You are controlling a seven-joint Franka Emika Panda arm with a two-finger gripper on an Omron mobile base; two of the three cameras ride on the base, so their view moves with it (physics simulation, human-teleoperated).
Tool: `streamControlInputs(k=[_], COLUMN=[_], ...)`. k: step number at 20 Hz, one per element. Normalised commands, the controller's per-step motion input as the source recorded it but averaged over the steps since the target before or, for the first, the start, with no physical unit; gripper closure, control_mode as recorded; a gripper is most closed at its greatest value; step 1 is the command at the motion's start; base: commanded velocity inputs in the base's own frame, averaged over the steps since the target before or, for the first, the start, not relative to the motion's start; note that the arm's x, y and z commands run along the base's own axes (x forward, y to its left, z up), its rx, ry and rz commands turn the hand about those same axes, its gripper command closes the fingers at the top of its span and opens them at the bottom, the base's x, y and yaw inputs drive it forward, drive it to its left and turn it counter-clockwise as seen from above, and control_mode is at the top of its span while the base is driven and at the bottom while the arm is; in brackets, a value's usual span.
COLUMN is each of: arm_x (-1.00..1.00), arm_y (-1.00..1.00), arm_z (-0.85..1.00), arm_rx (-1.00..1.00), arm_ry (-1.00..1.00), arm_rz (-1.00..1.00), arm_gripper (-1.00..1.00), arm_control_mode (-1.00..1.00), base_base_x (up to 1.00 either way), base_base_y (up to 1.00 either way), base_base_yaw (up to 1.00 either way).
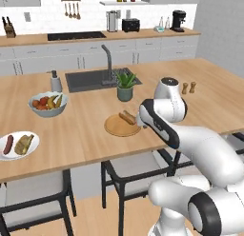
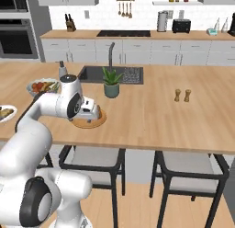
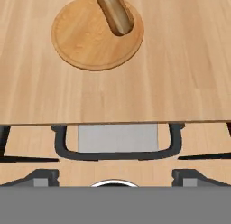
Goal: Place one bun and one sausage from the bowl on each plate.
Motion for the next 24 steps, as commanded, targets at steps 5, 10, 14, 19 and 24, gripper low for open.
streamControlInputs(k=[5,10,14,19,24], arm_x=[0.0,0.0,0.0,0.0,0.0], arm_y=[0.0,0.0,0.0,0.0,0.0], arm_z=[0.0,0.0,0.0,0.0,0.0], arm_rx=[0.0,0.0,0.0,0.0,0.0], arm_ry=[0.0,0.0,0.0,0.0,0.0], arm_rz=[0.0,0.0,0.0,0.0,0.0], arm_gripper=[-1.0,-1.0,-1.0,-1.0,-1.0], arm_control_mode=[1.0,1.0,1.0,1.0,1.0], base_base_x=[-0.25,0.0,0.02,0.09,0.21], base_base_y=[0.96,1.0,1.0,1.0,0.94], base_base_yaw=[0.0,0.03,0.05,0.03,0.08])
